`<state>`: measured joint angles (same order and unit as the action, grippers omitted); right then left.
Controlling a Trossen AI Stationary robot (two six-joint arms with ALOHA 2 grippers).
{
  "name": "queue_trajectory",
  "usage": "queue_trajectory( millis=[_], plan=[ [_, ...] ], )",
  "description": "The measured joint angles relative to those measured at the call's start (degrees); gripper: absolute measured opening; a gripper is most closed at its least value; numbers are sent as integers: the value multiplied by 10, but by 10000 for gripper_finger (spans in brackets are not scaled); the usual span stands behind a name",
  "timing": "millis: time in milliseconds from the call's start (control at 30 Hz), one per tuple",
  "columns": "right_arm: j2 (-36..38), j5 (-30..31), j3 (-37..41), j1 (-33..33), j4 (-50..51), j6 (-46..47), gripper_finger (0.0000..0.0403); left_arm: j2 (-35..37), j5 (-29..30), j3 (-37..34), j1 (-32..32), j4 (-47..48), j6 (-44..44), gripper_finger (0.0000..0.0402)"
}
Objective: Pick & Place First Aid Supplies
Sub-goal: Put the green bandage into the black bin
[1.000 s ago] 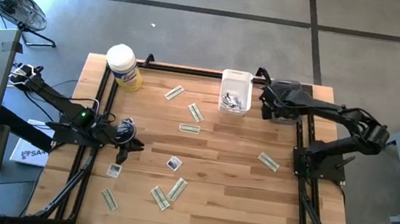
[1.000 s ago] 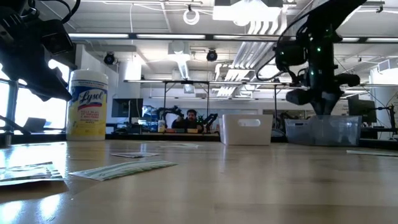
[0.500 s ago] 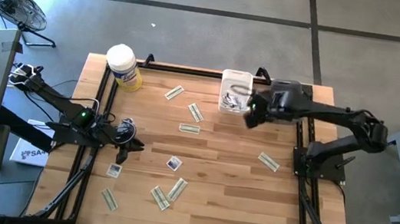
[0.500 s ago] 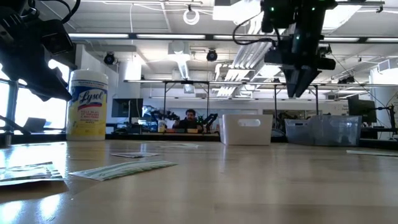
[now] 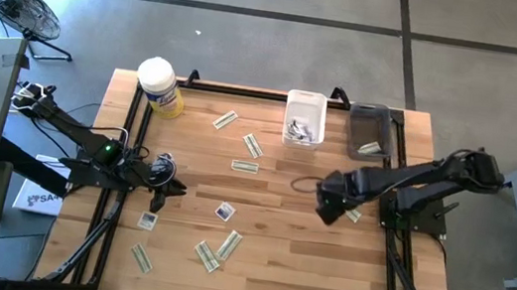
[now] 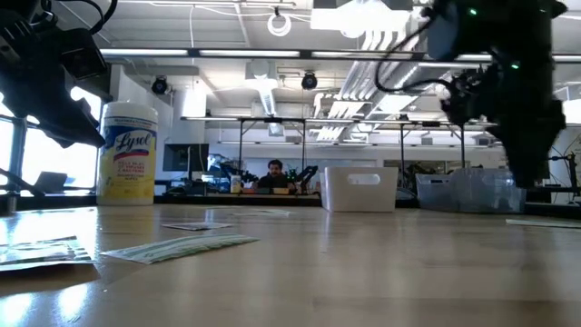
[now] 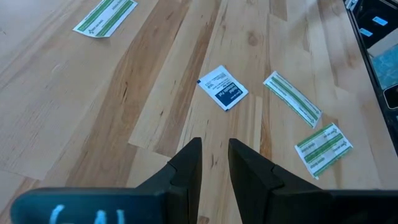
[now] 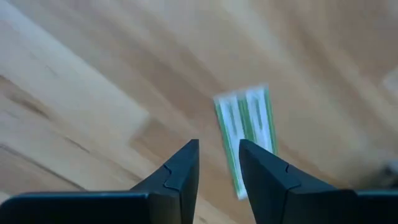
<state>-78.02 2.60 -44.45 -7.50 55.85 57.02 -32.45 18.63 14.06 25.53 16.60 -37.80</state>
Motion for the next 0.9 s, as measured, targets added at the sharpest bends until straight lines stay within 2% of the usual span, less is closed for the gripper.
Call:
queue_trajectory(
  millis=[100, 267, 400, 600, 900],
  plan=[
    [0, -6, 27, -21, 16, 25, 108, 0, 0, 0, 0, 0, 0, 76],
    [0, -51, 48, -28, 21, 43, 109, 0, 0, 0, 0, 0, 0, 76],
    [0, -60, 55, -28, 22, 41, 130, 0, 0, 0, 0, 0, 0, 76],
    [0, -75, 56, -14, 20, 45, 176, 0, 0, 0, 0, 0, 0, 76],
    [0, -81, 120, 31, -23, 59, 177, 0, 0, 0, 0, 0, 0, 76]
  ],
)
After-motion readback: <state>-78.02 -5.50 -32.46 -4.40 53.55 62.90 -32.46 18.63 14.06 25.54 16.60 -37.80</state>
